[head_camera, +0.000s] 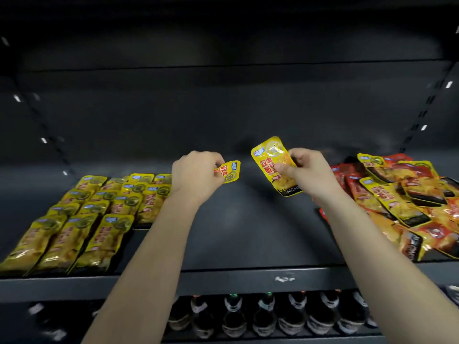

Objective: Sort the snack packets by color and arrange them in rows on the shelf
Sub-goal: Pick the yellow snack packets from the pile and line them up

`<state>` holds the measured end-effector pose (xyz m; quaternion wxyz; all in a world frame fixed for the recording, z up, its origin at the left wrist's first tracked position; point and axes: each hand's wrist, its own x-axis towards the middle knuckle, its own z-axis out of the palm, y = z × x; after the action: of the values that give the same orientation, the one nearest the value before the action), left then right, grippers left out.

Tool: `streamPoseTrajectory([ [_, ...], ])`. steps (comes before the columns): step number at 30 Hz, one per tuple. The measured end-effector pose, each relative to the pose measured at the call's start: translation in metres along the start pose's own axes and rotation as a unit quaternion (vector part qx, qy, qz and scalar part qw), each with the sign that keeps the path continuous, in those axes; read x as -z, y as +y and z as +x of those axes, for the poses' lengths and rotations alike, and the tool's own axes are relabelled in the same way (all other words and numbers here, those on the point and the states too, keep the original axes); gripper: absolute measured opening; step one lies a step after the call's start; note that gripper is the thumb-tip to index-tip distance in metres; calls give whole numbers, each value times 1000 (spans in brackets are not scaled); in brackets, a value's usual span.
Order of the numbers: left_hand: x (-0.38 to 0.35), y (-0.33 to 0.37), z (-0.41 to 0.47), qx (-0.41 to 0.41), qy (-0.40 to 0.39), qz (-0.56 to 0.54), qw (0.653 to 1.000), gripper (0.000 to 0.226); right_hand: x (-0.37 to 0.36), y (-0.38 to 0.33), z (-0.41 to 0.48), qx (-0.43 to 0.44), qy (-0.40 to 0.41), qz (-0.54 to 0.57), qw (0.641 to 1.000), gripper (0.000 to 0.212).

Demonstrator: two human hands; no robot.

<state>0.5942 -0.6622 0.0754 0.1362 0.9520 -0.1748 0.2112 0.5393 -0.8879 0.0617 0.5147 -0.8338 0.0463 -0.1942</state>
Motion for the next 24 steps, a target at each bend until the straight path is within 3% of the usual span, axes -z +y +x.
streamPoseTrajectory([
  [9, 20, -96, -21, -8, 28, 48, 998, 23, -89, -30, -10, 0, -15, -79, 997, 5],
  [17, 26, -166, -25, -18, 74, 37, 996, 21, -168, -59, -34, -72, -95, 69, 991, 25],
  [24, 31, -187, -29, -14, 103, 30, 994, 22, -226, -68, -43, -131, -115, 106, 979, 13],
])
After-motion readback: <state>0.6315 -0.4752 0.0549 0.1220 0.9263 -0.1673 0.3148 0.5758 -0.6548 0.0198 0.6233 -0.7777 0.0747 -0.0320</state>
